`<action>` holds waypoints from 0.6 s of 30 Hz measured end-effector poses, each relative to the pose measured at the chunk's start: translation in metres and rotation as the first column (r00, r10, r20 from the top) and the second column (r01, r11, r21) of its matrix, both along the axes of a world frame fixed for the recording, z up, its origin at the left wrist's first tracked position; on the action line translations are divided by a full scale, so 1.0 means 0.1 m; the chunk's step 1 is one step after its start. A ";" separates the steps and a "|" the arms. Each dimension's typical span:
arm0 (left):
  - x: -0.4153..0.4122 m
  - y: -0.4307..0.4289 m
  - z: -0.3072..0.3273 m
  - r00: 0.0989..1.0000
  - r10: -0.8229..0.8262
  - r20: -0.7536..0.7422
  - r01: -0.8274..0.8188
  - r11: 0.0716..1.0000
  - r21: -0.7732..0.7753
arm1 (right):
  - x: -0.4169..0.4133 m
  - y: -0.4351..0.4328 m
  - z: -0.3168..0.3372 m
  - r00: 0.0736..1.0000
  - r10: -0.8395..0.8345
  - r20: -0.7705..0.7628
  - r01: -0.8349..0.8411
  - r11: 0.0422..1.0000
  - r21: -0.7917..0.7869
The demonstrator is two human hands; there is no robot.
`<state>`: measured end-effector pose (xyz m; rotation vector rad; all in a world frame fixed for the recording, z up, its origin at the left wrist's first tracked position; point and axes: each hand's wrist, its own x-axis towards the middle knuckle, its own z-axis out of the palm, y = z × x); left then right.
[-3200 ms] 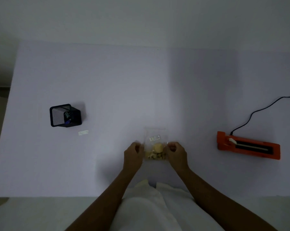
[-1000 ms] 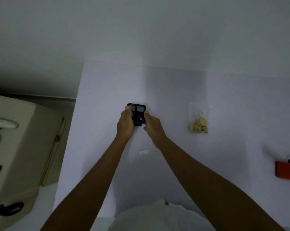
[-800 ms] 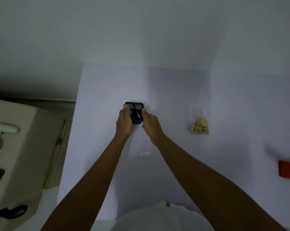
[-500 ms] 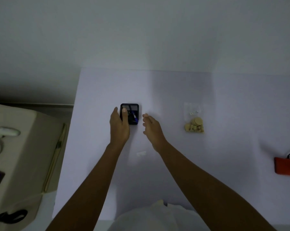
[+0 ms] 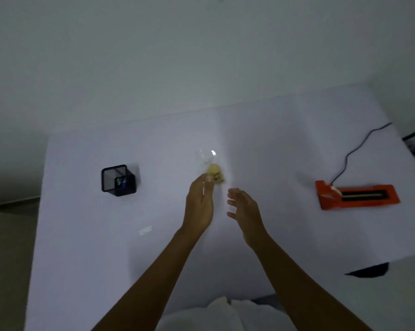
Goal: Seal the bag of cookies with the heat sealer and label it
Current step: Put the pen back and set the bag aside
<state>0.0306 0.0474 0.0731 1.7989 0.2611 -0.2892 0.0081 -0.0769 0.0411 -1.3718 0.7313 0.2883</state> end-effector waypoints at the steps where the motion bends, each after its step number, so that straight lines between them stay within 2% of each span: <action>1: -0.04 -0.23 -0.04 0.999 -0.021 -0.048 0.020 0.999 -0.028 | -0.07 -0.24 -0.03 1.000 -0.020 -0.008 0.020 1.000 -0.019; 5: -0.17 -1.17 -0.29 0.950 -0.065 -0.306 0.032 0.993 -0.111 | -0.38 -1.28 -0.17 0.996 -0.041 -0.074 0.030 0.989 -0.143; 8: -0.24 -1.86 -0.50 0.882 -0.070 -0.466 -0.043 0.973 -0.226 | -0.54 -2.04 -0.28 0.988 -0.053 -0.146 0.025 0.982 -0.186; 13: -0.37 -2.75 -0.77 0.797 -0.088 -0.598 -0.159 0.924 -0.349 | -0.77 -3.16 -0.45 0.941 -0.239 -0.241 0.201 0.964 -0.172; 18: -0.29 -3.30 -0.90 0.722 -0.095 -0.686 -0.297 0.852 -0.431 | -0.76 -3.99 -0.56 0.844 -0.465 -0.266 0.421 0.883 -0.206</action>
